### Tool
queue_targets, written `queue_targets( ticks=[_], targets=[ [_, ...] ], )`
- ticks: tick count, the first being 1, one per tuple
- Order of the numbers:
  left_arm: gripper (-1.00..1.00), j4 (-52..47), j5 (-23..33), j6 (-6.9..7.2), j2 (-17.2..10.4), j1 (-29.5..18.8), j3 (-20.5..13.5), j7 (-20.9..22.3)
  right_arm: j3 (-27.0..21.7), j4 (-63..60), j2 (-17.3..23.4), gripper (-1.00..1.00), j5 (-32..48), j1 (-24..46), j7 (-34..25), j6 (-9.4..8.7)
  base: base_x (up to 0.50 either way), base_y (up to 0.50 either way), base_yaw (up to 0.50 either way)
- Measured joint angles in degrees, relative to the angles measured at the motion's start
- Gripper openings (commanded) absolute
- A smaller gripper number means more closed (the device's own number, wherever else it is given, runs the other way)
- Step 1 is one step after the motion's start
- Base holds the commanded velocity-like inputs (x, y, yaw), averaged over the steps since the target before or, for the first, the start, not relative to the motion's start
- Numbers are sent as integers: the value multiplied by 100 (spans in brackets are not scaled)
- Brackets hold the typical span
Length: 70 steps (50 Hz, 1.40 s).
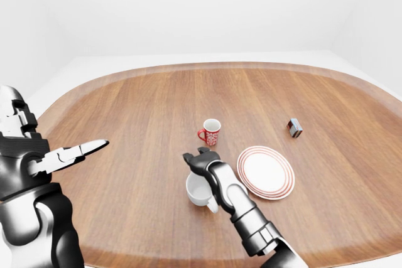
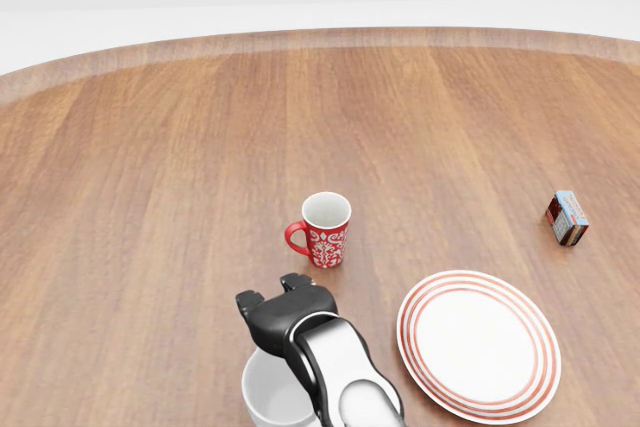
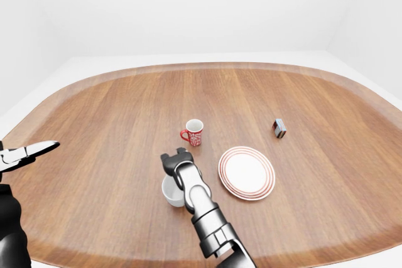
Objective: Put the white mug on the plate.
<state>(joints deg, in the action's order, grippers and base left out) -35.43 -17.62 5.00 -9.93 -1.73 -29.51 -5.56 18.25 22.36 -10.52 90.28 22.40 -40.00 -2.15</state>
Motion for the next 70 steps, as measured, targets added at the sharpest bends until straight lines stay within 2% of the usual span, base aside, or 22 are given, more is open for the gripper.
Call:
queue_targets(
  ticks=[36,70],
  targets=[
    [100,53,40,0,50,35,60,35,-36,1221,-337,100,-104,626,0,-283,0,0,0],
    [100,45,41,0,59,33,81,31,-278,3118,-360,100,-554,1696,0,-285,0,0,0]
  ],
)
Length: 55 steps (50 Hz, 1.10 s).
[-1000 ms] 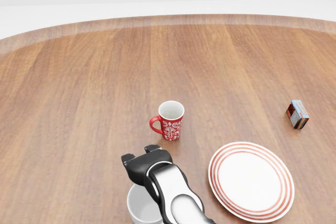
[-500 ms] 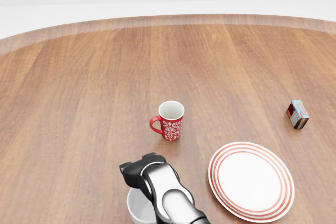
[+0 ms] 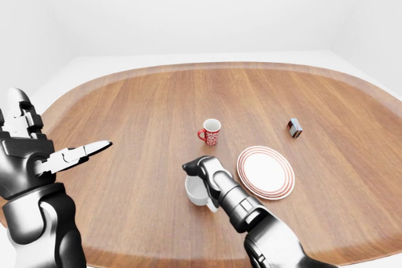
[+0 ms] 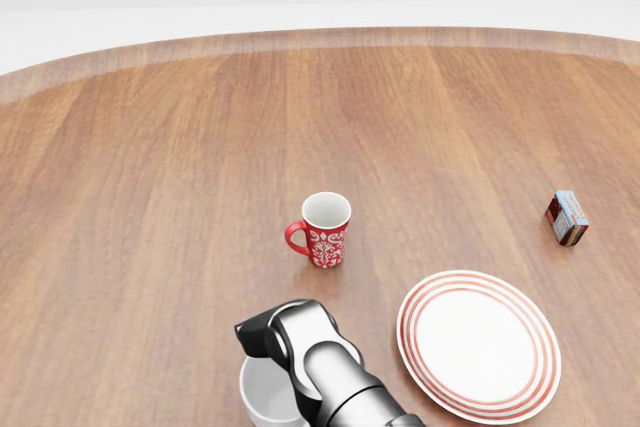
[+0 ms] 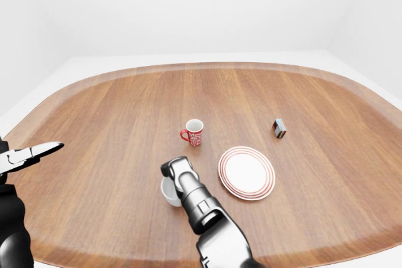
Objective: Put the white mug on the plate.
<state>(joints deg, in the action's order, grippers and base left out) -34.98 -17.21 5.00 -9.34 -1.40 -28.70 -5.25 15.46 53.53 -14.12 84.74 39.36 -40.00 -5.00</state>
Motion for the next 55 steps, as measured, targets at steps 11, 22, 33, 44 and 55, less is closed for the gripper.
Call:
queue_targets(
  ticks=[11,22,33,44,55],
  targets=[
    [100,13,3,0,3,1,9,2,-48,490,-55,-100,-185,279,196,-1,0,0,0],
    [100,35,19,0,15,12,23,11,-57,816,-73,-100,-489,249,468,0,0,0,0],
    [100,67,40,0,28,21,43,19,-110,862,-16,-100,-620,366,562,0,0,0,0],
    [100,59,46,0,35,28,49,22,-532,426,636,-100,-950,1513,171,0,0,0,0],
    [100,37,51,0,30,20,49,18,-1018,981,1835,-100,-1448,3000,230,0,0,0,0]
  ],
)
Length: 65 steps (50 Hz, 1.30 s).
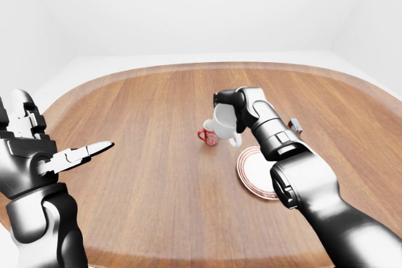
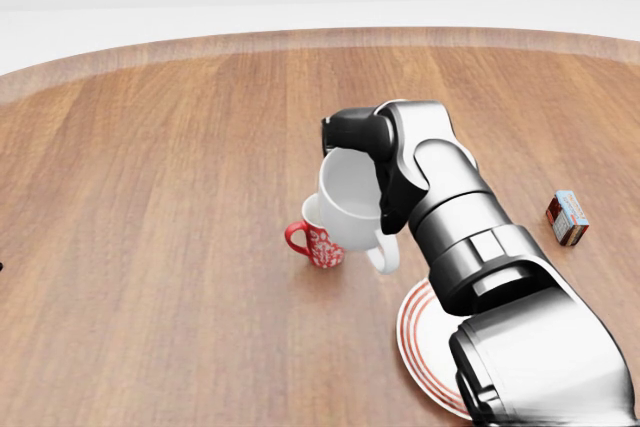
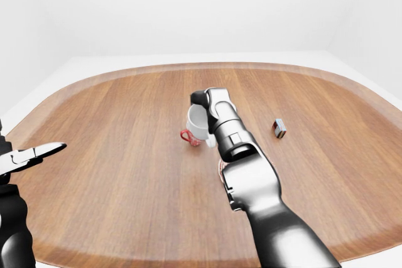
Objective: Put the white mug on the plate.
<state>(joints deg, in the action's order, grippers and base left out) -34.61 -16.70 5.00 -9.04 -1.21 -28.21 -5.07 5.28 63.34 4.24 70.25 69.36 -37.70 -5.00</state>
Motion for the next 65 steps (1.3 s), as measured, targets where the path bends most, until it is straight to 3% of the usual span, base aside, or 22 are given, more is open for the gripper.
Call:
queue_targets(
  ticks=[12,22,42,65],
  targets=[
    [100,32,13,0,-11,-24,9,-3,-291,749,1111,-100,-374,474,734,0,0,0,0],
    [100,63,25,0,-11,-25,27,-6,-430,1073,1605,-100,-586,307,1377,0,0,0,0],
    [100,61,52,0,10,-8,49,-1,-499,1361,1777,-100,-1076,-621,2152,0,0,0,0],
    [100,83,67,0,19,-2,64,9,-368,1476,1798,-100,-802,-1248,2142,0,0,0,0]
  ],
)
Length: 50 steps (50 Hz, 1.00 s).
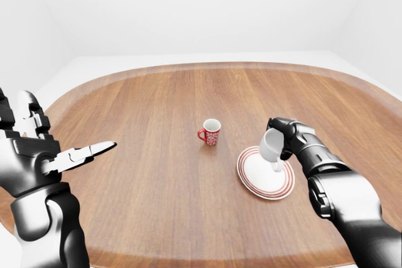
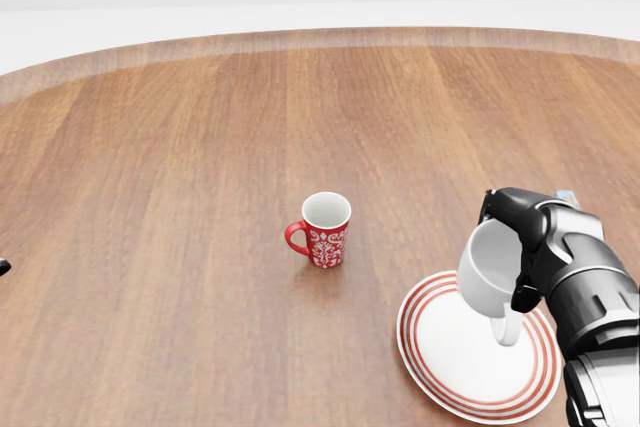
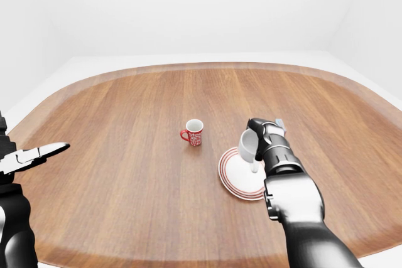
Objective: Put the white mug on the plate.
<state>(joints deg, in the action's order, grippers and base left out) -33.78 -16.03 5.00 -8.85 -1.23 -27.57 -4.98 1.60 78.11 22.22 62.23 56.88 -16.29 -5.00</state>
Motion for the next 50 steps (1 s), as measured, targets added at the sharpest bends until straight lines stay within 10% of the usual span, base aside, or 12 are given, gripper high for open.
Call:
queue_targets(
  ticks=[50],
  targets=[
    [100,3,14,0,14,5,18,2,-59,67,-161,-100,-154,-724,104,0,0,0,0]
  ],
)
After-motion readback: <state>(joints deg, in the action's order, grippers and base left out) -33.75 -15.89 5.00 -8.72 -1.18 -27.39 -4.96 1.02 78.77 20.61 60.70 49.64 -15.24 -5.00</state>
